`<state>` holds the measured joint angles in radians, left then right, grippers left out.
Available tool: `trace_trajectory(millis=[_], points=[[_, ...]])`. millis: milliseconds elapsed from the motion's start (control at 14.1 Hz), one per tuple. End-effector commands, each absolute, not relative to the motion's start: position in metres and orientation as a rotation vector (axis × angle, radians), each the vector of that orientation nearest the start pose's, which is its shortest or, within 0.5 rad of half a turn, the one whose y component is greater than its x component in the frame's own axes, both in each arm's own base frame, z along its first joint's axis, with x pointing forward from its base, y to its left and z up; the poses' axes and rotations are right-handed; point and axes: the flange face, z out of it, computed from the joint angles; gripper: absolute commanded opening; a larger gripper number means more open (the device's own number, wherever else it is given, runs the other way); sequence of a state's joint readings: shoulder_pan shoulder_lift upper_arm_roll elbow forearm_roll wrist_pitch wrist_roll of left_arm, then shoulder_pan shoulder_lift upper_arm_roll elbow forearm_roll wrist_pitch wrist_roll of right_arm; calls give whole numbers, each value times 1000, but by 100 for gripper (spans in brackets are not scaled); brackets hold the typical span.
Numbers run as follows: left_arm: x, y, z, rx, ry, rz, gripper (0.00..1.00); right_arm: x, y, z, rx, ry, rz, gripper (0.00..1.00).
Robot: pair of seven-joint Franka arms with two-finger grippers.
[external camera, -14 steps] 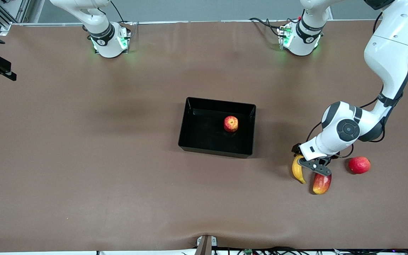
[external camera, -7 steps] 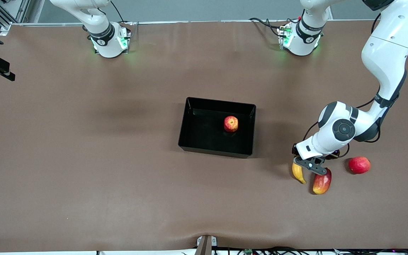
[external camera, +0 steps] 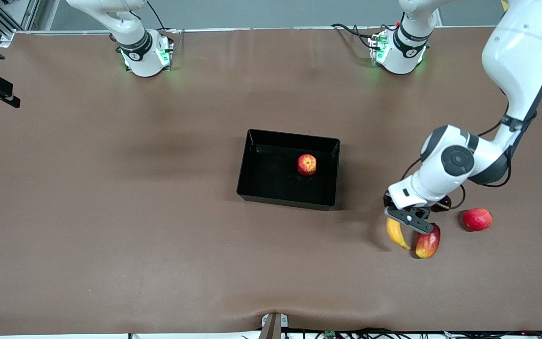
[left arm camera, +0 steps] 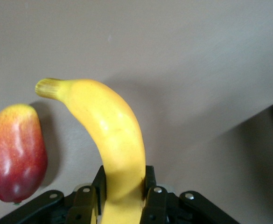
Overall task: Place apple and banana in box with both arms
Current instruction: 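Lift the banana and carry it over the box with the left gripper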
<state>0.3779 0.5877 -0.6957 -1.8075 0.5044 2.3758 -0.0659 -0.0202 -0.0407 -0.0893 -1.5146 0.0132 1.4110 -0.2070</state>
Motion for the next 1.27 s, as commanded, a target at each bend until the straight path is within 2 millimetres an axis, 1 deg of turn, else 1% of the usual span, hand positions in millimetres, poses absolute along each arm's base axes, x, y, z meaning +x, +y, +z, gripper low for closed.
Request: trace_trajectory(millis=[0, 71, 212, 283, 354, 425, 496, 637, 779, 991, 1133, 1204], points=[[628, -211, 346, -3112, 649, -207, 0, 516, -56, 664, -3123, -69, 91, 100], [622, -232, 356, -3127, 609, -194, 0, 515, -55, 664, -3124, -12, 99, 100], [604, -283, 370, -3135, 603, -191, 0, 515, -57, 664, -3123, -4, 101, 100], [592, -313, 376, -3136, 617, -194, 0, 515, -57, 664, -3122, -2, 103, 100], [584, -337, 380, -3143, 614, -192, 0, 515, -58, 663, -3122, 5, 106, 100], [571, -366, 379, -3152, 621, -176, 0, 515, -59, 665, -3124, 3, 97, 100], [563, -389, 376, -3164, 608, -170, 0, 516, -57, 665, -3133, -2, 91, 100], [538, -439, 361, -3172, 590, -145, 0, 515, -56, 665, -3133, -5, 96, 100], [517, -477, 341, -3135, 617, -139, 0, 516, -56, 664, -3132, -7, 100, 100], [494, -521, 305, -3103, 586, -122, 0, 516, -57, 664, -3132, -5, 98, 100], [483, -538, 283, -3081, 552, -120, 0, 515, -60, 663, -3132, 3, 103, 100], [483, -539, 272, -3065, 548, -122, 0, 515, -60, 663, -3131, 3, 105, 100]])
